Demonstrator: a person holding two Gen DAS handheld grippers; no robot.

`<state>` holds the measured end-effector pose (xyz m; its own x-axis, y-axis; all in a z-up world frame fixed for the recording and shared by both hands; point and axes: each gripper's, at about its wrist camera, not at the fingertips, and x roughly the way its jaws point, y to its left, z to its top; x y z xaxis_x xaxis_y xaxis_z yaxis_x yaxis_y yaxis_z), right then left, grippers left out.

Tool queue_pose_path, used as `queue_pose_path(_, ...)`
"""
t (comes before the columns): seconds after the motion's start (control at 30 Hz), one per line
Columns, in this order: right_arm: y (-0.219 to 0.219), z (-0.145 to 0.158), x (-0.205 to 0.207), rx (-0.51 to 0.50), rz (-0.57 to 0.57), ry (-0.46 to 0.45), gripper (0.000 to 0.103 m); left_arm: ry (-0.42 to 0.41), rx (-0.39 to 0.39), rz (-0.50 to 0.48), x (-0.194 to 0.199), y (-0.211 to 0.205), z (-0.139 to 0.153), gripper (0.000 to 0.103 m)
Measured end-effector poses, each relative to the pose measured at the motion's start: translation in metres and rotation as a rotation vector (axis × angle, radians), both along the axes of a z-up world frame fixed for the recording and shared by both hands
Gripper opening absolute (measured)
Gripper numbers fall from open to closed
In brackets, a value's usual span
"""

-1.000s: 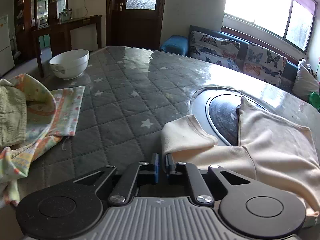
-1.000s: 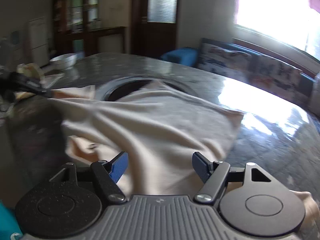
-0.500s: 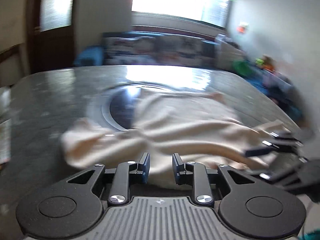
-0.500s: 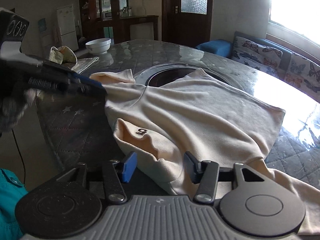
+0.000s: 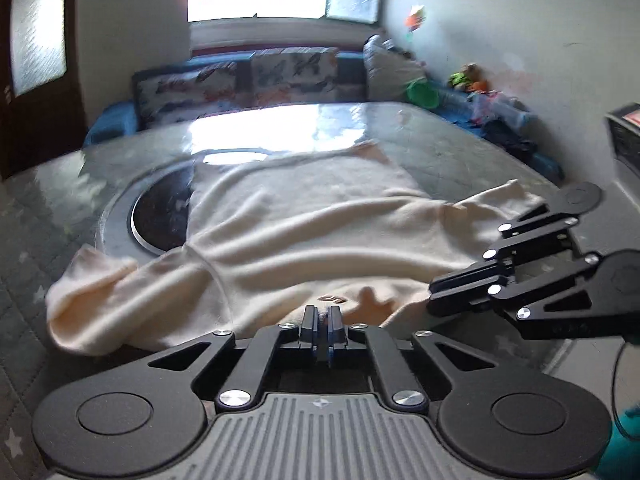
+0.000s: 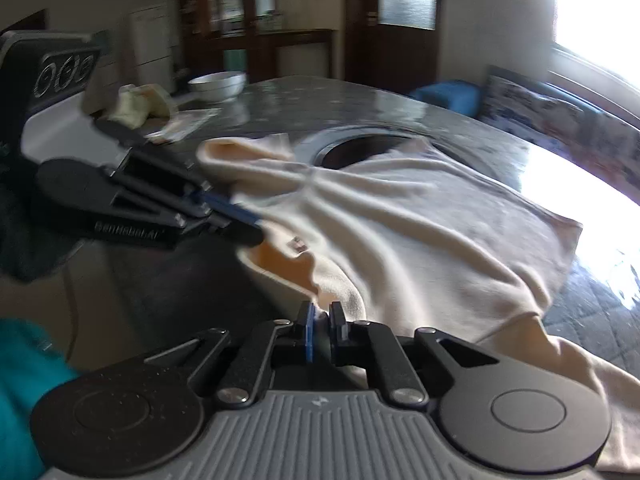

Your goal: Fold clothes

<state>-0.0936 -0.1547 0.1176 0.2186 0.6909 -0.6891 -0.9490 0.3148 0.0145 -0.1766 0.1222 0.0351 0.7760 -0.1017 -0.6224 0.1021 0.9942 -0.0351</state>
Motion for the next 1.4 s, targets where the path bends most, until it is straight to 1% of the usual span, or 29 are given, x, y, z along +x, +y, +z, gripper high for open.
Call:
queue_pose_path(0.07, -0.003, 0.0, -0.006, -0.017, 0.033, 0.006, 0.006, -0.008, 0.024, -0.038, -0.008, -0.003, 0.002, 0.005)
queue_pose_path(0.17, -0.006, -0.007, -0.014, -0.063, 0.101, 0.054, 0.006, 0.051, 0.036, -0.067, -0.01, -0.004, -0.009, 0.005)
queue_pose_path(0.2, -0.006, -0.006, -0.015, -0.066, 0.119, 0.063, 0.007, 0.072, 0.039, -0.076, -0.011, -0.004, -0.013, 0.005)
queue_pose_path(0.27, -0.007, 0.0, -0.017, -0.049, 0.135, 0.067, 0.012, 0.081, 0.025, -0.096, -0.011, -0.003, -0.011, 0.006)
queue_pose_path(0.33, -0.009, 0.012, -0.014, -0.005, 0.137, 0.058, 0.012, 0.052, 0.015, -0.109, -0.01, -0.001, -0.001, 0.008)
queue_pose_path(0.4, -0.008, 0.02, -0.009, 0.031, 0.116, 0.04, 0.012, 0.009, 0.015, -0.092, -0.004, 0.003, 0.011, 0.008)
queue_pose_path(0.5, 0.001, 0.019, 0.003, 0.051, 0.049, 0.013, 0.013, -0.038, 0.002, -0.054, 0.01, 0.009, 0.022, 0.008)
queue_pose_path(0.63, 0.015, 0.001, 0.018, 0.035, -0.016, 0.046, 0.017, -0.005, -0.041, -0.015, 0.037, 0.012, 0.008, 0.008)
queue_pose_path(0.73, 0.02, -0.014, 0.02, -0.008, -0.001, 0.07, 0.018, 0.057, -0.027, -0.042, 0.046, 0.005, -0.013, 0.008)
queue_pose_path(0.8, 0.019, -0.019, 0.018, -0.031, 0.016, 0.077, 0.023, 0.102, -0.013, -0.049, 0.049, 0.004, -0.024, 0.008)
queue_pose_path(0.83, 0.019, -0.019, 0.018, -0.032, 0.024, 0.078, 0.025, 0.118, -0.011, -0.048, 0.05, 0.005, -0.028, 0.009)
queue_pose_path(0.87, 0.018, -0.018, 0.019, -0.032, 0.031, 0.08, 0.028, 0.125, -0.015, -0.046, 0.051, 0.006, -0.029, 0.013)
queue_pose_path(0.9, 0.017, -0.015, 0.022, -0.022, 0.028, 0.079, 0.029, 0.122, -0.018, -0.043, 0.053, 0.009, -0.028, 0.013)
queue_pose_path(0.97, 0.015, -0.008, 0.029, -0.002, 0.011, 0.075, 0.036, 0.095, 0.002, -0.016, 0.061, 0.014, -0.019, 0.017)
queue_pose_path(1.03, 0.013, -0.001, 0.042, 0.015, -0.027, 0.057, 0.038, 0.06, 0.018, 0.025, 0.074, 0.023, -0.008, 0.02)
queue_pose_path(1.1, 0.012, 0.006, 0.058, 0.026, -0.079, 0.037, 0.041, 0.04, 0.026, 0.09, 0.094, 0.034, 0.0, 0.021)
queue_pose_path(1.2, 0.012, 0.01, 0.085, 0.032, -0.162, 0.013, 0.043, 0.04, 0.051, 0.201, 0.131, 0.055, 0.004, 0.023)
queue_pose_path(1.23, 0.011, 0.011, 0.097, 0.034, -0.198, 0.001, 0.045, 0.04, 0.059, 0.238, 0.143, 0.062, 0.005, 0.027)
queue_pose_path(1.27, 0.01, 0.012, 0.113, 0.033, -0.246, -0.013, 0.047, 0.044, 0.071, 0.265, 0.155, 0.068, 0.004, 0.034)
queue_pose_path(1.33, 0.008, 0.01, 0.137, 0.03, -0.313, -0.009, 0.047, 0.056, 0.092, 0.307, 0.175, 0.077, 0.001, 0.04)
queue_pose_path(1.4, 0.005, 0.008, 0.16, 0.026, -0.38, -0.005, 0.047, 0.072, 0.11, 0.339, 0.194, 0.085, -0.005, 0.04)
